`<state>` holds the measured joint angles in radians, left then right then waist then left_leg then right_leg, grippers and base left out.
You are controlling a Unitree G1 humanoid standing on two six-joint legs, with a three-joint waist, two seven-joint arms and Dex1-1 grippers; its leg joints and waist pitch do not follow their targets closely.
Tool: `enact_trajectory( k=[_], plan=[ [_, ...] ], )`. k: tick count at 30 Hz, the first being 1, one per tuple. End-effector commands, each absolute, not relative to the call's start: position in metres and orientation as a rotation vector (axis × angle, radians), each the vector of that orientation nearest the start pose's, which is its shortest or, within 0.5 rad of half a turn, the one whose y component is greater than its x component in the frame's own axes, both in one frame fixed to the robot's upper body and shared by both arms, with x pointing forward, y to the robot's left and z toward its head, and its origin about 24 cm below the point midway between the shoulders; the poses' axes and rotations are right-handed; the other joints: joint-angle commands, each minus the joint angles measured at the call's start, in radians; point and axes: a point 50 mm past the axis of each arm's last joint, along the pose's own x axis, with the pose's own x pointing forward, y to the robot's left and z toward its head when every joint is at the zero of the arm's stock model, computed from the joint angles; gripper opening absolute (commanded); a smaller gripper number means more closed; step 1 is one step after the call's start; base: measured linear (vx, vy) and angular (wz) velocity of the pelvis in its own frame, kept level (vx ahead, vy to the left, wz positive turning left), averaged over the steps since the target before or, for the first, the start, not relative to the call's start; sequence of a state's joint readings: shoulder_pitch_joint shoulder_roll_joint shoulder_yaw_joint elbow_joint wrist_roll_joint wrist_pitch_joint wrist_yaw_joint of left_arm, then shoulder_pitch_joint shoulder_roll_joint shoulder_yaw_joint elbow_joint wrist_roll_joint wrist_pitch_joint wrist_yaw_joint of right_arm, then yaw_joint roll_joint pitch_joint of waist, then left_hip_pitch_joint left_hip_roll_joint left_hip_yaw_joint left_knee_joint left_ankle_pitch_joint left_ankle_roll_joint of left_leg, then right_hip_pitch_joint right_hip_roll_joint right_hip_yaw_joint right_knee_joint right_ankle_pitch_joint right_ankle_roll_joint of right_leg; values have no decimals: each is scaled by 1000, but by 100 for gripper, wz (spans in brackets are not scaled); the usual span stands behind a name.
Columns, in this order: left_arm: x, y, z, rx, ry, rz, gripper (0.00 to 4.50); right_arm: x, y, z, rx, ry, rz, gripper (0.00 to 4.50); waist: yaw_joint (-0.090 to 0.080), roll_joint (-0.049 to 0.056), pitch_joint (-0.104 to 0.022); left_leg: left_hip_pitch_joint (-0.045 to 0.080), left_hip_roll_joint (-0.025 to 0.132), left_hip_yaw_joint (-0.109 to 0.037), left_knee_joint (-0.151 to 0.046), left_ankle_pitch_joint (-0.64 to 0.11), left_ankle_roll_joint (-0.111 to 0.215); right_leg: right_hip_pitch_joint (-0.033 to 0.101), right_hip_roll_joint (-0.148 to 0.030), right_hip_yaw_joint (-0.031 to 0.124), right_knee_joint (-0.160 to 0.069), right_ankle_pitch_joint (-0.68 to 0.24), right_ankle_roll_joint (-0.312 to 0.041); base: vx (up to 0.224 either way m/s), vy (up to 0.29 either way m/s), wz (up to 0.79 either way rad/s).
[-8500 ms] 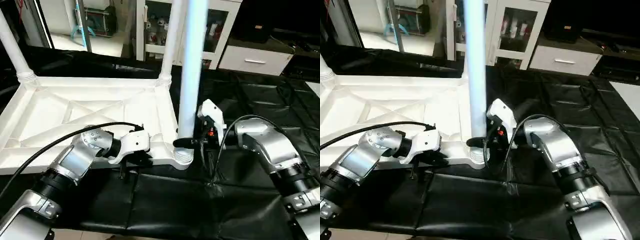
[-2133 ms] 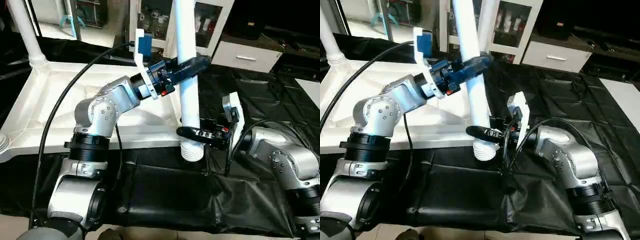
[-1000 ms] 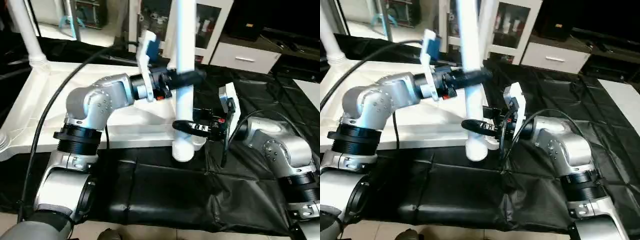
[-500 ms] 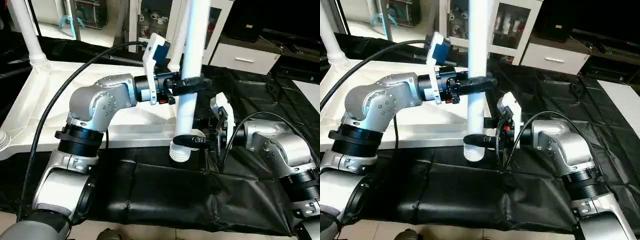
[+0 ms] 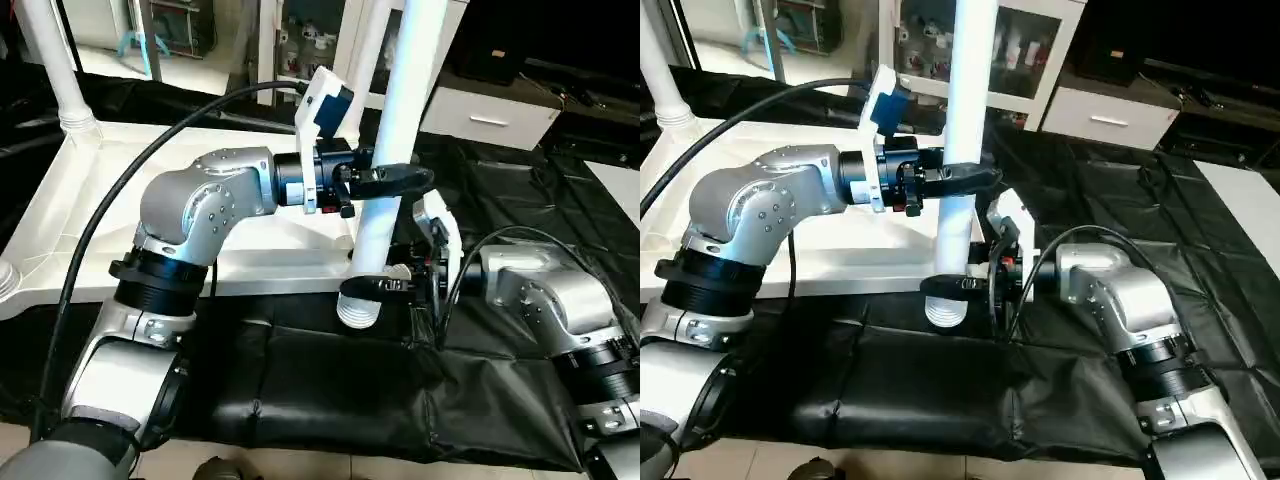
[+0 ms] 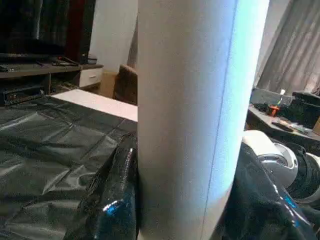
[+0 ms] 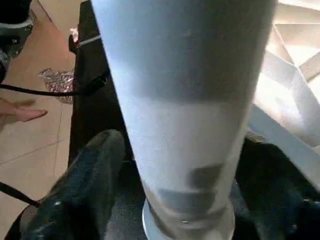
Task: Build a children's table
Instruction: Insert table leg to table base
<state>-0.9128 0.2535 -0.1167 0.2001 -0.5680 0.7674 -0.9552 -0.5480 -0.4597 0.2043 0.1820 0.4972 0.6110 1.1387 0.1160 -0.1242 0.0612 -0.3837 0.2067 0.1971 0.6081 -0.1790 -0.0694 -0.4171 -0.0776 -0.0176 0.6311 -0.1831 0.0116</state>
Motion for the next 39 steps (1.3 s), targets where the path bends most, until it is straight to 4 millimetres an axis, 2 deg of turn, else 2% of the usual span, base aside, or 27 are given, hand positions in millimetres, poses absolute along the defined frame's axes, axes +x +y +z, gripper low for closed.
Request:
enact_trajectory(
  k=[1, 4, 6, 8, 9, 11, 12, 16, 24, 27, 28, 32, 34, 38, 39],
  plan=[
    [326, 54, 220, -93, 86, -1439, 177, 304, -131, 113, 92, 375, 1348, 304, 3, 0, -75, 24, 16, -5, -62, -67, -6, 55, -47, 17, -54, -59, -217, 0, 0, 0],
    [325, 53, 220, -91, 88, -1447, 177, 305, -131, 113, 93, 377, 1351, 298, 3, -2, -76, 24, 16, -5, -61, -65, -7, 55, -47, 17, -54, -58, -218, 0, 0, 0],
    [325, 53, 219, -87, 89, -1449, 177, 305, -131, 112, 93, 378, 1352, 263, 4, -1, -76, 24, 16, -5, -61, -61, -7, 54, -47, 17, -53, -55, -219, 0, 0, 0],
    [323, 52, 219, -85, 90, -1463, 177, 305, -132, 113, 89, 381, 1356, 260, 3, -4, -76, 23, 16, -5, -61, -60, -7, 56, -47, 17, -53, -52, -219, 0, 0, 0],
    [323, 52, 219, -85, 90, -1465, 177, 305, -132, 113, 88, 381, 1357, 259, 3, -3, -76, 24, 16, -5, -61, -61, -7, 55, -48, 17, -53, -55, -219, 0, 0, 0],
    [323, 52, 219, -85, 90, -1466, 177, 304, -132, 113, 85, 383, 1361, 243, 3, -3, -76, 24, 17, -5, -61, -62, -8, 55, -47, 17, -53, -54, -219, 0, 0, 0],
    [323, 52, 219, -85, 90, -1466, 177, 304, -132, 113, 85, 383, 1361, 218, 3, -4, -76, 23, 17, -5, -61, -64, -8, 56, -48, 17, -53, -58, -218, 0, 0, 0],
    [323, 53, 220, -86, 85, -1462, 177, 304, -131, 113, 85, 385, 1370, 200, 3, -4, -76, 24, 16, -5, -61, -62, -8, 55, -48, 17, -53, -60, -216, 0, 0, 0],
    [325, 53, 221, -88, 79, -1449, 177, 303, -130, 111, 85, 384, 1377, 194, 3, -3, -76, 24, 16, -5, -61, -67, -9, 55, -47, 17, -53, -60, -218, 0, 0, 0],
    [334, 56, 221, -36, 67, -1336, 177, 303, -130, 112, 85, 372, 1375, 194, 3, -2, -77, 24, 17, -6, -61, -73, -11, 55, -47, 16, -54, -60, -215, 0, 0, 0],
    [336, 58, 221, -59, 62, -1320, 232, 304, -130, 112, 84, 369, 1374, 193, 4, -3, -76, 25, 17, -6, -61, -73, -12, 55, -48, 17, -54, -61, -216, 0, 0, 0],
    [338, 63, 223, -123, 83, -1322, 252, 306, -131, 117, 84, 347, 1370, 190, 3, -2, -77, 23, 15, -7, -60, -73, -8, 57, -47, 16, -53, -57, -214, 0, 0, 0],
    [336, 63, 223, -137, 81, -1330, 285, 306, -131, 119, 81, 336, 1369, 187, 3, -2, -76, 24, 16, -6, -61, -82, -12, 55, -47, 16, -55, -74, -215, 0, 0, 0],
    [336, 66, 224, -178, 82, -1343, 302, 308, -136, 129, 75, 295, 1355, 186, 3, 0, -76, 25, 16, -7, -62, -94, -17, 54, -47, 16, -56, -81, -215, 0, 0, 0],
    [336, 67, 224, -187, 79, -1335, 318, 309, -138, 131, 73, 287, 1349, 186, 3, 1, -76, 25, 16, -7, -62, -96, -18, 54, -47, 16, -56, -83, -215, 0, 0, 0]
  ],
)
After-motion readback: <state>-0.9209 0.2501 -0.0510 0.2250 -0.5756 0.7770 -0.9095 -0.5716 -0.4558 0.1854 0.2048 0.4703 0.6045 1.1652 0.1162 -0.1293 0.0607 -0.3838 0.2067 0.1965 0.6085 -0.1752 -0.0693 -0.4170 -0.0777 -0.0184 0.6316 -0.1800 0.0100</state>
